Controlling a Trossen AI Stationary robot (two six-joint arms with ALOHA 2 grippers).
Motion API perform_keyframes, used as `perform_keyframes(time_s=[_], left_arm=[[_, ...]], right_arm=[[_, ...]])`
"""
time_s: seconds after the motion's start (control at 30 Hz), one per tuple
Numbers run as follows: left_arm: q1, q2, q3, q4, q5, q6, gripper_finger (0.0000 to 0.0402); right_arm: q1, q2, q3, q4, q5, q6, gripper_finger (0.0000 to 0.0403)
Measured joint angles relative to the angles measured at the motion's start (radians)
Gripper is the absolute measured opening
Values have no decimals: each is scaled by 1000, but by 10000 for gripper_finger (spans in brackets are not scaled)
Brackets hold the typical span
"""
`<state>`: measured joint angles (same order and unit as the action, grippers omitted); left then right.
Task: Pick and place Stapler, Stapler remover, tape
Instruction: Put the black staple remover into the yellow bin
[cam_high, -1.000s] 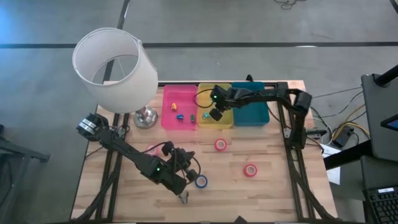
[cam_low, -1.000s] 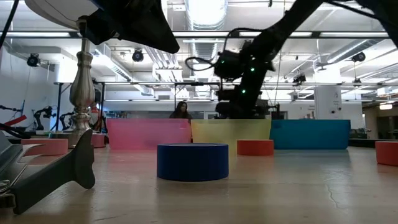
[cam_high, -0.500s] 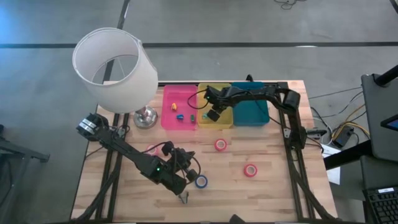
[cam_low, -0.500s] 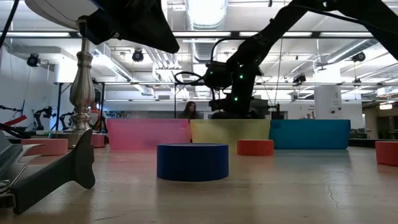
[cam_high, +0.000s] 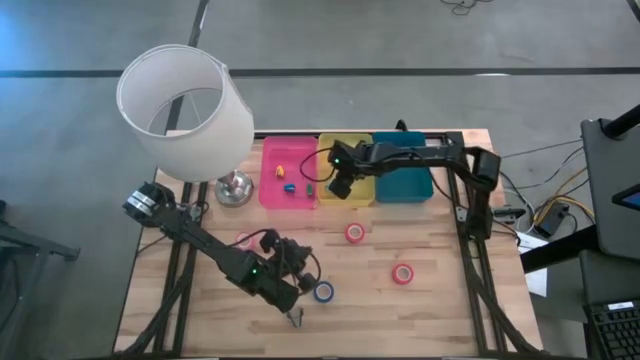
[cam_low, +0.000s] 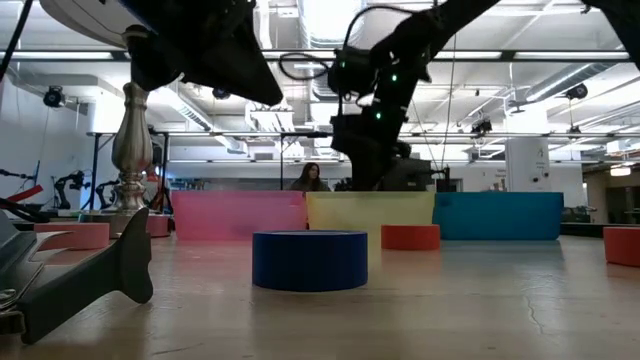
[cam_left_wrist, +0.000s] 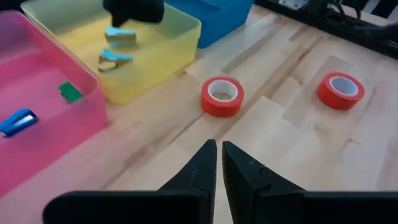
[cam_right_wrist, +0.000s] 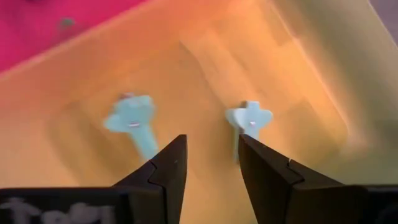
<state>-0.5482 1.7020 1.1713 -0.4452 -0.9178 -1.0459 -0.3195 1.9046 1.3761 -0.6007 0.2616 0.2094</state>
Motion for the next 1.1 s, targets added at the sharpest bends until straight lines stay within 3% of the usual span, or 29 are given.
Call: perform_keyframes(time_s=[0.2,0.53,0.77,1.1], left_arm=[[-17,0,-1,61,79,48,28],[-120,-1,-1,150,267,255,28],[-194,4,-17,153,321,306,28],[-237,106,-20,158,446,464,28]], right_arm=[[87,-59,-8,-1,3,-20,134],[212,-113,-75,-51,2,-52,142],[297,-145,-137,-123,-1,19,146],[447,-265,-275,-121,-12,139,141]])
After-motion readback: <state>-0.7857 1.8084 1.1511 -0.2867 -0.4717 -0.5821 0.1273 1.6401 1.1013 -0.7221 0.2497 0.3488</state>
